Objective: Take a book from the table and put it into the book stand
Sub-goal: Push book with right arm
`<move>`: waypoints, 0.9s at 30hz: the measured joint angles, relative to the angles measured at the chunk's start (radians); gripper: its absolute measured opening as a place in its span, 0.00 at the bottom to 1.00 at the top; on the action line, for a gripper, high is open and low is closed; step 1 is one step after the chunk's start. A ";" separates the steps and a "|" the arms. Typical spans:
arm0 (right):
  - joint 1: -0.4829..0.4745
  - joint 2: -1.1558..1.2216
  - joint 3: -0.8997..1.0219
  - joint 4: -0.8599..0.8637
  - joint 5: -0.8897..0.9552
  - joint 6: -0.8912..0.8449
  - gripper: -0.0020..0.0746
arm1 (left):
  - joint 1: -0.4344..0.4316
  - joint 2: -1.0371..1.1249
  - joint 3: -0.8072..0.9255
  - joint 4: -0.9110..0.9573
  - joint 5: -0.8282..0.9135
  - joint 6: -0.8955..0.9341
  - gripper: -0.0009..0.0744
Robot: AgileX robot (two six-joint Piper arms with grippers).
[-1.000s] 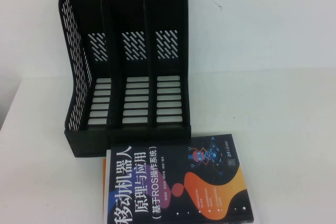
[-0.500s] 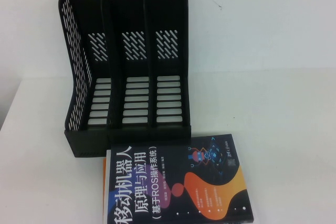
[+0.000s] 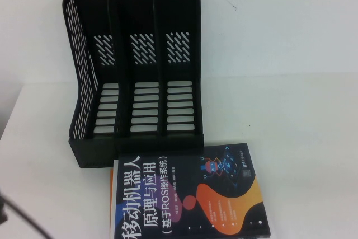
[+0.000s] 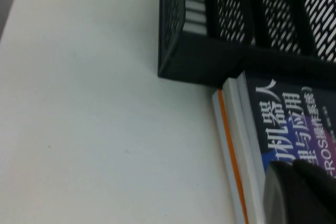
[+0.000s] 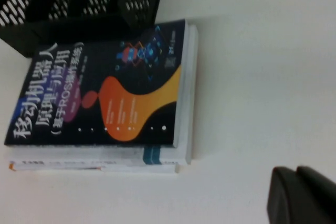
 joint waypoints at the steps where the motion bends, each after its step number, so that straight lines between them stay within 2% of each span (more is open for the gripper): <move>1: 0.000 0.032 0.000 0.000 0.000 -0.010 0.03 | 0.000 0.035 -0.018 -0.008 0.003 0.005 0.01; 7: 0.000 0.238 0.000 0.038 -0.015 -0.141 0.03 | 0.000 0.193 -0.037 -0.129 0.005 0.007 0.01; 13: 0.005 0.520 -0.002 0.298 -0.077 -0.408 0.03 | 0.000 0.342 -0.039 -0.288 -0.017 0.120 0.01; 16: 0.053 0.663 -0.002 0.398 -0.186 -0.518 0.03 | -0.001 0.419 -0.039 -0.359 -0.039 0.206 0.01; 21: 0.177 0.888 -0.016 0.450 -0.390 -0.564 0.03 | -0.002 0.530 -0.039 -0.471 -0.077 0.346 0.01; 27: 0.281 1.097 -0.094 0.461 -0.469 -0.571 0.03 | -0.002 0.553 -0.039 -0.616 -0.073 0.496 0.01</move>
